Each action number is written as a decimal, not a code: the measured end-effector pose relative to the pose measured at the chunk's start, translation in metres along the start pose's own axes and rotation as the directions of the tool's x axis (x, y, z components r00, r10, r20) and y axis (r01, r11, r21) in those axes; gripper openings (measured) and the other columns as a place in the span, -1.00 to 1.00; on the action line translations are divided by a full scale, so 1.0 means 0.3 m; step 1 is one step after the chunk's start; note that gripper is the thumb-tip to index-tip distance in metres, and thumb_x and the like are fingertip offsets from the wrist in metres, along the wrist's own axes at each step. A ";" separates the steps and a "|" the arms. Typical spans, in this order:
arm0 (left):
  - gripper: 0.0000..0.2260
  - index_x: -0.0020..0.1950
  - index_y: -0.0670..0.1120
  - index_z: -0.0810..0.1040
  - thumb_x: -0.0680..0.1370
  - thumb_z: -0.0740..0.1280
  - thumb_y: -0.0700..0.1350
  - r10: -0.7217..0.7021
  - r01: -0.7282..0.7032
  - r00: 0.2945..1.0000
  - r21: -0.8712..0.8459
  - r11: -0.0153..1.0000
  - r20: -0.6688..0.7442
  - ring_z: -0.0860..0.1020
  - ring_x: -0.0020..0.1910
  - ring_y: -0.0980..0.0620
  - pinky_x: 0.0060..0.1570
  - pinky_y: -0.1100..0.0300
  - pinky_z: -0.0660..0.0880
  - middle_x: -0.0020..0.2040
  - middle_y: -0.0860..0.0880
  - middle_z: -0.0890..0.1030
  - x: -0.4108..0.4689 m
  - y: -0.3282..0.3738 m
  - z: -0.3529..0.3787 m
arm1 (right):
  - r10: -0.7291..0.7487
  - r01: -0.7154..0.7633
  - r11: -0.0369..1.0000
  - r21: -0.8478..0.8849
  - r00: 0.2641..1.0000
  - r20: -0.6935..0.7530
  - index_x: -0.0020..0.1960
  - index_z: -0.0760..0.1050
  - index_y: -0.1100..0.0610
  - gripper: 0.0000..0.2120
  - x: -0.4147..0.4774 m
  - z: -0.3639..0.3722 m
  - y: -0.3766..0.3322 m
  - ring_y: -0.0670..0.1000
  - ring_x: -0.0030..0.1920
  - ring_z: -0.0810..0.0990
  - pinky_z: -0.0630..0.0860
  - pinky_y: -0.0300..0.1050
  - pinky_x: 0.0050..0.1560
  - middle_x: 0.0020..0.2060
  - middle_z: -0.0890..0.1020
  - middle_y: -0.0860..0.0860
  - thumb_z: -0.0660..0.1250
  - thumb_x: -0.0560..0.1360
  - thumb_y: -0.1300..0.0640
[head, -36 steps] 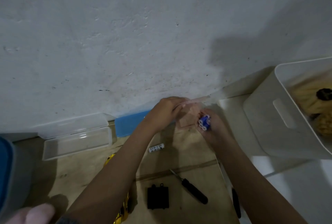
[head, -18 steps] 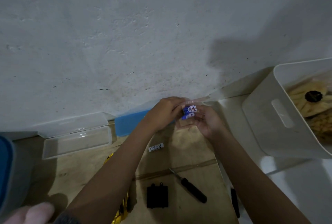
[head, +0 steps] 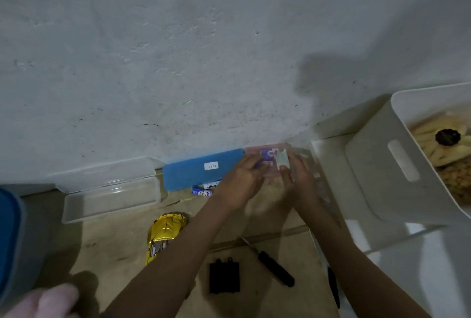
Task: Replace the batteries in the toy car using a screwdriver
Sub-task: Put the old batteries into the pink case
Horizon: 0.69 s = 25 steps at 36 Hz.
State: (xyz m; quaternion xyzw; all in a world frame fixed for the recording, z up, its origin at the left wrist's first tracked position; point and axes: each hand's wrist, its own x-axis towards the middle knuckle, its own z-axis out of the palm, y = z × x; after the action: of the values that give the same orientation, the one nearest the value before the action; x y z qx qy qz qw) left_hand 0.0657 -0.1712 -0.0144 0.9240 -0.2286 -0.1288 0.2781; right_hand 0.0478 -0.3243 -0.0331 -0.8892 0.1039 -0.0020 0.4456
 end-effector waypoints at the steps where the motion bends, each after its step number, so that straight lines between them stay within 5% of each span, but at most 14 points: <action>1: -0.62 0.44 -0.19 0.31 0.61 0.15 -0.23 -0.009 0.009 1.000 0.011 1.000 0.004 0.17 0.49 -0.09 0.45 0.13 0.09 0.49 -0.15 0.24 -0.003 0.003 0.014 | -0.006 0.006 1.000 -0.024 1.000 0.009 0.37 0.31 0.20 -0.63 -0.002 0.007 0.013 -0.09 0.13 0.38 0.22 -0.62 -0.04 0.25 0.43 0.13 0.16 0.58 0.17; 6: -0.50 0.48 -0.09 0.25 0.56 0.24 -0.32 -0.059 0.059 0.998 0.039 0.997 -0.014 0.07 0.52 -0.03 0.47 0.03 0.16 0.53 -0.08 0.16 -0.009 0.011 0.065 | 0.027 -0.025 0.997 -0.079 0.999 0.018 0.43 0.25 0.21 -0.59 -0.007 0.008 0.025 -0.14 0.16 0.29 0.19 -0.55 0.04 0.37 0.35 0.14 0.14 0.60 0.17; 10: -0.49 0.49 -0.10 0.23 0.56 0.21 -0.36 -0.055 0.056 0.998 0.054 0.997 -0.029 0.06 0.53 -0.01 0.46 0.17 0.05 0.54 -0.09 0.14 -0.008 0.015 0.070 | 0.004 -0.002 0.993 -0.121 1.000 0.009 0.38 0.30 0.30 -0.60 0.005 -0.001 0.025 0.04 0.23 0.39 0.07 -0.66 0.03 0.33 0.39 0.23 0.20 0.57 0.23; 14: -0.51 0.50 -0.10 0.19 0.59 0.18 -0.32 -0.070 0.070 0.998 0.032 0.997 0.009 0.04 0.53 -0.04 0.47 0.17 0.01 0.54 -0.09 0.10 -0.015 0.037 0.047 | -0.002 0.010 0.985 -0.172 0.999 0.046 0.35 0.34 0.33 -0.50 0.011 -0.012 0.013 0.16 0.26 0.43 0.21 -0.40 0.14 0.29 0.43 0.25 0.16 0.51 0.06; 18: -0.55 0.50 -0.04 0.20 0.61 0.15 -0.26 -0.064 0.062 0.998 0.055 0.997 0.023 0.12 0.51 -0.03 0.44 0.11 0.15 0.54 -0.04 0.13 -0.043 0.049 0.015 | 0.008 0.016 0.968 -0.251 0.995 0.095 0.36 0.32 0.32 -0.62 0.018 -0.018 -0.018 0.15 0.27 0.42 0.29 -0.24 0.21 0.31 0.41 0.24 0.17 0.57 0.24; 23: -0.55 0.48 -0.14 0.24 0.57 0.17 -0.22 -0.227 0.259 0.952 0.145 0.955 -0.203 0.24 0.45 -0.07 0.40 0.10 0.21 0.45 -0.10 0.33 -0.176 0.058 -0.028 | -0.083 0.084 0.979 -0.184 0.996 0.015 0.34 0.32 0.29 -0.56 -0.023 -0.012 -0.122 -0.04 0.17 0.39 0.17 -0.65 0.01 0.29 0.39 0.17 0.27 0.48 0.34; 25: -0.56 0.46 -0.13 0.27 0.58 0.19 -0.11 -0.339 0.391 0.891 0.133 0.911 -0.303 0.27 0.42 -0.10 0.38 0.05 0.24 0.42 -0.10 0.37 -0.280 0.043 -0.048 | -0.130 0.131 0.976 -0.176 0.991 0.016 0.34 0.33 0.23 -0.60 -0.061 0.022 -0.167 -0.08 0.18 0.38 0.22 -0.55 0.05 0.25 0.40 0.11 0.25 0.51 0.31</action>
State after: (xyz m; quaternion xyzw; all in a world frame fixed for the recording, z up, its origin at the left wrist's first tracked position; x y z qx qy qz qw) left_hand -0.0062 -0.1328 0.0140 0.9815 -0.0208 -0.0277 0.1882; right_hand 0.0398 -0.2866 0.0043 -0.9300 0.0441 -0.0198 0.3644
